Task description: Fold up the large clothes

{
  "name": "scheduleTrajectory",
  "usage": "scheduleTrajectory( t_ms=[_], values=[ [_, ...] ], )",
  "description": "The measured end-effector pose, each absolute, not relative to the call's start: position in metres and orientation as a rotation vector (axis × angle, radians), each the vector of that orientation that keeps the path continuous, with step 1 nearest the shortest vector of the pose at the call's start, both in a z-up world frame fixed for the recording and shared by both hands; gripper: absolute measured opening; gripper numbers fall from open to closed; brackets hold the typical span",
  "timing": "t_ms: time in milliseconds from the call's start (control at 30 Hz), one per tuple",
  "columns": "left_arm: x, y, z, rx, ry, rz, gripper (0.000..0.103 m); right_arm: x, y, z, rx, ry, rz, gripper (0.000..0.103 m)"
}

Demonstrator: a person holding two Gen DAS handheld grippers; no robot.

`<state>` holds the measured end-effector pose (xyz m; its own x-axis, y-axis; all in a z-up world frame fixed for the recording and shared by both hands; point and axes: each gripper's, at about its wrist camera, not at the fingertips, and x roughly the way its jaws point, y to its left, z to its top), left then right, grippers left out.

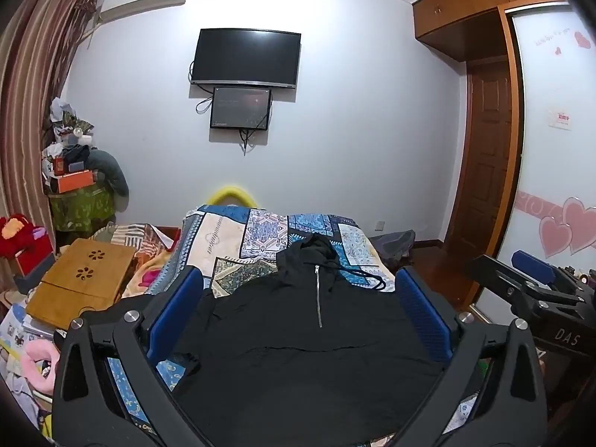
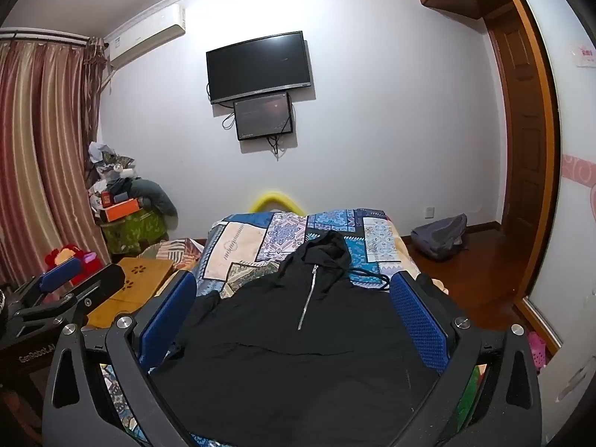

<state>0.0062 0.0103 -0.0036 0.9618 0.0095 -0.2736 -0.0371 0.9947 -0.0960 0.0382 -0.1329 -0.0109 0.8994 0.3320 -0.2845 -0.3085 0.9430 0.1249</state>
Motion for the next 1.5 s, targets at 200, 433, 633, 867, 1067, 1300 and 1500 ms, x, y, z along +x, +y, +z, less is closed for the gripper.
scheduleTrajectory(
  t_ms=[200,433,633,867,1067,1300,1500],
  values=[
    [0.011,0.015,-0.004,-0.118,0.287,0.025,0.103,0.04,-0.135,-0.015,0.075,0.31,0.332,0.103],
    [0.013,0.016,-0.009,-0.116,0.294,0.031,0.103,0.043,-0.135,-0.019,0.074,0.315,0.333,0.103],
    [0.014,0.017,-0.011,-0.116,0.295,0.03,0.103,0.045,-0.135,-0.02,0.078,0.322,0.329,0.103],
    [0.015,0.017,-0.013,-0.116,0.296,0.031,0.103,0.046,-0.138,-0.023,0.08,0.326,0.325,0.103],
    [0.014,0.016,-0.013,-0.11,0.295,0.031,0.103,0.047,-0.139,-0.024,0.08,0.327,0.325,0.103],
    [0.015,0.016,-0.012,-0.111,0.295,0.032,0.103,0.047,-0.14,-0.025,0.08,0.327,0.323,0.103],
    [0.014,0.017,-0.013,-0.114,0.298,0.029,0.103,0.048,-0.141,-0.025,0.08,0.327,0.324,0.103]
  ],
)
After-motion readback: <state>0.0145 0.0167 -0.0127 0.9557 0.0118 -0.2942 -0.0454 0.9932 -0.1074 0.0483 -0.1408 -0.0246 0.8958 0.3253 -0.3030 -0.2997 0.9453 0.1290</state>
